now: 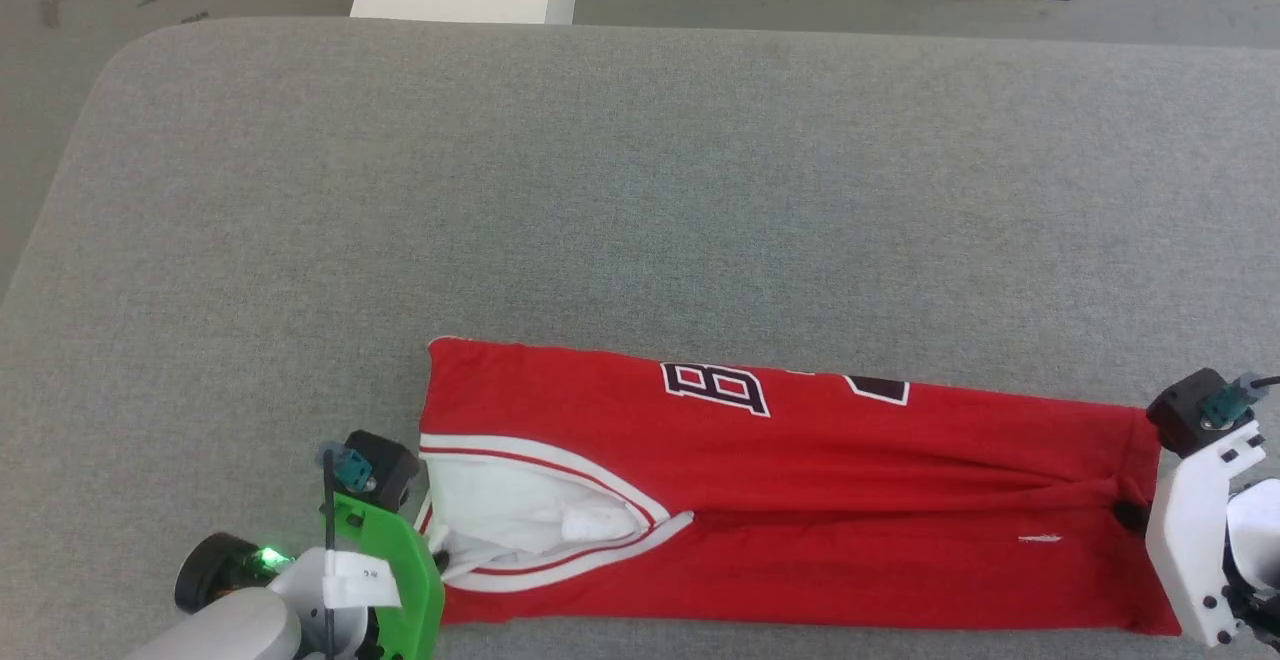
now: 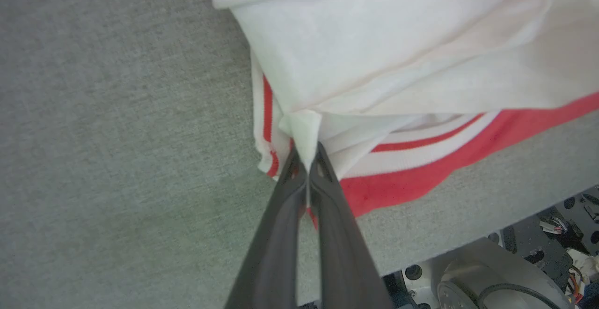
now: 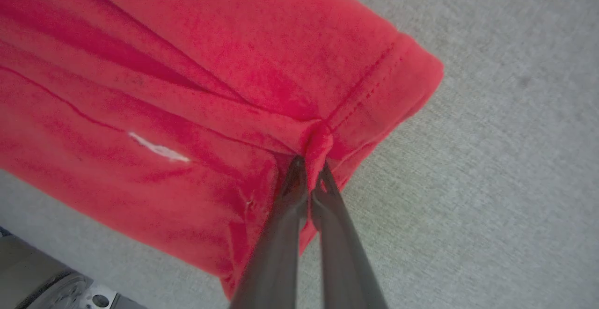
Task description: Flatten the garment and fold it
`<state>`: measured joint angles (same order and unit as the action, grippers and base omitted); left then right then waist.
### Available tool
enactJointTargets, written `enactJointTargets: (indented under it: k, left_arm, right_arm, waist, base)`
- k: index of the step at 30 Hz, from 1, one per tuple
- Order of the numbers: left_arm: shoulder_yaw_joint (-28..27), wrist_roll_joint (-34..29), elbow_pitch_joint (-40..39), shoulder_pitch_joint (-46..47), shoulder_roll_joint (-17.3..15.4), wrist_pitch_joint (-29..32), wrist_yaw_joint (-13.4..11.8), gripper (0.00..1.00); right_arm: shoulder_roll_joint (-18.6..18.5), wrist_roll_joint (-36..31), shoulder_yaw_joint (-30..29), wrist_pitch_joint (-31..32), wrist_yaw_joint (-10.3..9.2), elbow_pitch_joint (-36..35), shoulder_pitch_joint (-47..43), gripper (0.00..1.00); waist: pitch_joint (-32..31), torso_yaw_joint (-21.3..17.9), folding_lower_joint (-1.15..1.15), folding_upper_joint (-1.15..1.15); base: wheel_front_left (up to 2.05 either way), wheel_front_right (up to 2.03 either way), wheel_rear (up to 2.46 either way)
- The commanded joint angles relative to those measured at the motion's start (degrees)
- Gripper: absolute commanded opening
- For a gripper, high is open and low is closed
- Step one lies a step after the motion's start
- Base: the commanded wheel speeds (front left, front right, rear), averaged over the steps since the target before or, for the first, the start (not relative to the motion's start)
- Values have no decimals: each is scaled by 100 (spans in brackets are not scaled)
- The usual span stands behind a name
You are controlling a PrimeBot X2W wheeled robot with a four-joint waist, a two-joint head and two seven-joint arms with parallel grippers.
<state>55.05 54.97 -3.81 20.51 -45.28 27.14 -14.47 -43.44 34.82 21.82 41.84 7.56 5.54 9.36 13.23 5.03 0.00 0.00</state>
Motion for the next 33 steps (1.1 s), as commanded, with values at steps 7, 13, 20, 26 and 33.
enactJointTargets:
  k: [7, 13, 20, 26, 33]
  left_arm:
    - [80, -177, 415, 151, 211, -198, 140, 100]
    - [-92, -128, 376, 129, 277, -544, 121, 100]
    - [-580, -212, 188, 73, 371, -1526, -140, 100]
    - [-1151, -481, 308, -151, 668, -3015, -635, 100]
    - [-1668, -1255, 510, -690, 1031, -4197, -1079, 100]
  right_arm:
    - [202, 17, 155, 21, -8, 54, 42, 100]
    - [256, 331, -3, 15, -8, -74, 93, 100]
    - [588, 397, -731, -20, -8, -118, -61, 100]
    - [1367, -75, -1761, 46, -8, 49, -492, 100]
    - [2853, -1280, -3109, 156, -8, 36, -996, 100]
  waist:
    - [-177, -16, 0, 0]
    - [-629, -46, 0, 0]
    - [-968, -45, 0, 0]
    - [-1005, -27, 0, 0]
    - [-900, -23, 0, 0]
  base:
    - [0, 0, 0]
    - [0, 0, 0]
    - [0, 0, 0]
    - [0, 0, 0]
    - [0, 0, 0]
